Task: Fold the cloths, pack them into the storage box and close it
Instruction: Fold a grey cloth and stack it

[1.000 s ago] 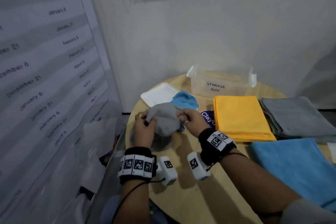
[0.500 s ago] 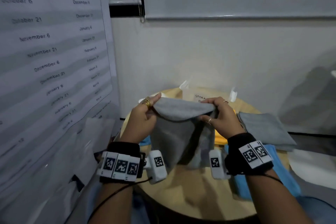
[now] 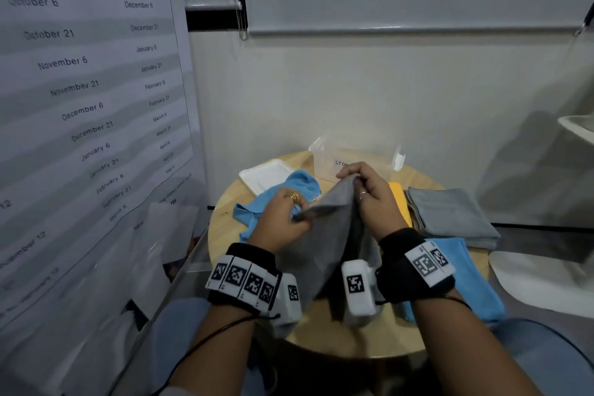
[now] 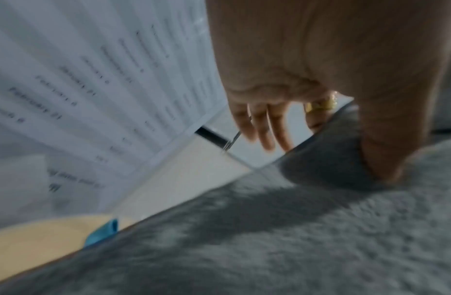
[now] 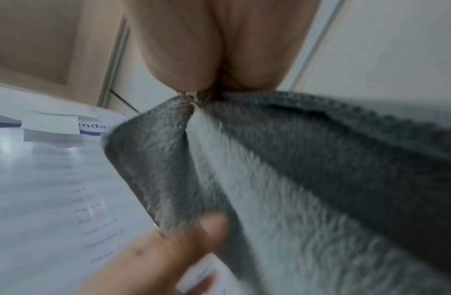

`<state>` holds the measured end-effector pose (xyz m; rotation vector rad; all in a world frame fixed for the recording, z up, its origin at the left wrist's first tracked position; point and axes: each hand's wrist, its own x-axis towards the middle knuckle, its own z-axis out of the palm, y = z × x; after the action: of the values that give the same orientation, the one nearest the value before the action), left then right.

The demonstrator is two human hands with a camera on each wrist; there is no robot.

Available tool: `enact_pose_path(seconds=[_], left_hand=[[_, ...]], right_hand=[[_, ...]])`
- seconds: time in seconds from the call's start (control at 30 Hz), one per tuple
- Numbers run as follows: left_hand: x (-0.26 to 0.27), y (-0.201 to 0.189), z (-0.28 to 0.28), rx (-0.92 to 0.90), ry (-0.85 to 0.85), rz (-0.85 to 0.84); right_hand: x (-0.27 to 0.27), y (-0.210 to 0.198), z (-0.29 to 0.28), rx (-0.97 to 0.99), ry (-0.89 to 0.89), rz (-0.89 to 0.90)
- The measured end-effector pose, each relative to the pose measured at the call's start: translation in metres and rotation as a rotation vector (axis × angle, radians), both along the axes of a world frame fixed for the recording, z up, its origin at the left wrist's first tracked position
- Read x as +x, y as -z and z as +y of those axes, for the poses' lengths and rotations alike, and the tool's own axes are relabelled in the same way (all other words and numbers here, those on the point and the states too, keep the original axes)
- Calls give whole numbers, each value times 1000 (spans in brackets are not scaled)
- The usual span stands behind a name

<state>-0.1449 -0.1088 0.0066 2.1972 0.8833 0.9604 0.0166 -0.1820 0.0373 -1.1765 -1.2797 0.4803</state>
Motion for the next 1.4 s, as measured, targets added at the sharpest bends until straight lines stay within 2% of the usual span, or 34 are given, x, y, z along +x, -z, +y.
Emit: enact_pose_path(seconds=[0.1, 0.17, 0.23, 0.3, 0.37, 0.43, 0.5, 0.6, 0.73, 0.9, 0.93, 1.0, 1.03, 1.1, 1.17, 1.2, 1.3, 1.33, 1.4], left_hand=[[-1, 39, 2, -413, 174, 86], [-1, 58, 1, -461, 199, 297], [3, 67, 0, -391, 190, 397], [12, 67, -4, -289, 174, 275], [29, 58, -11, -230, 225, 29], [44, 45, -15, -340, 249, -131], [54, 34, -15, -437, 228, -173], [55, 38, -12, -347, 174, -118], [44, 49, 2, -154, 43, 129], [21, 68, 21, -241, 35, 618], [13, 71, 27, -272, 19, 697], [-7, 74, 43, -290, -21, 805], [-16, 72, 53, -272, -47, 849], [-34, 62, 76, -214, -152, 891], [-44, 45, 102, -204, -327, 750], [-47, 35, 116, -198, -412, 641], [-43, -9, 150, -163, -579, 268], [-41, -24, 159, -189, -590, 102], [-38, -57, 171, -248, -532, -250]], right_hand=[[8, -7, -1, -96, -12, -104], [21, -6, 3, -132, 66, -199], [30, -8, 4, -164, 95, -161], [30, -10, 2, -163, 20, -107], [26, -13, 0, -138, -76, -101], [24, -16, -2, -114, -113, -131], [29, -20, -1, -114, -80, -168], [45, -22, 2, -101, 23, -144], [62, -19, 11, -38, 210, -26], [75, -13, 22, -12, 330, 57], [81, -11, 25, -12, 384, 37], [98, -6, 29, -95, 546, -146], [109, -3, 31, -182, 615, -266], [127, 5, 35, -417, 617, -417], [138, 10, 48, -592, 533, -405], [140, 9, 57, -612, 503, -297], [133, -15, 78, -410, 425, 298], [131, -27, 82, -316, 387, 421], [126, -51, 86, -141, 314, 490]])
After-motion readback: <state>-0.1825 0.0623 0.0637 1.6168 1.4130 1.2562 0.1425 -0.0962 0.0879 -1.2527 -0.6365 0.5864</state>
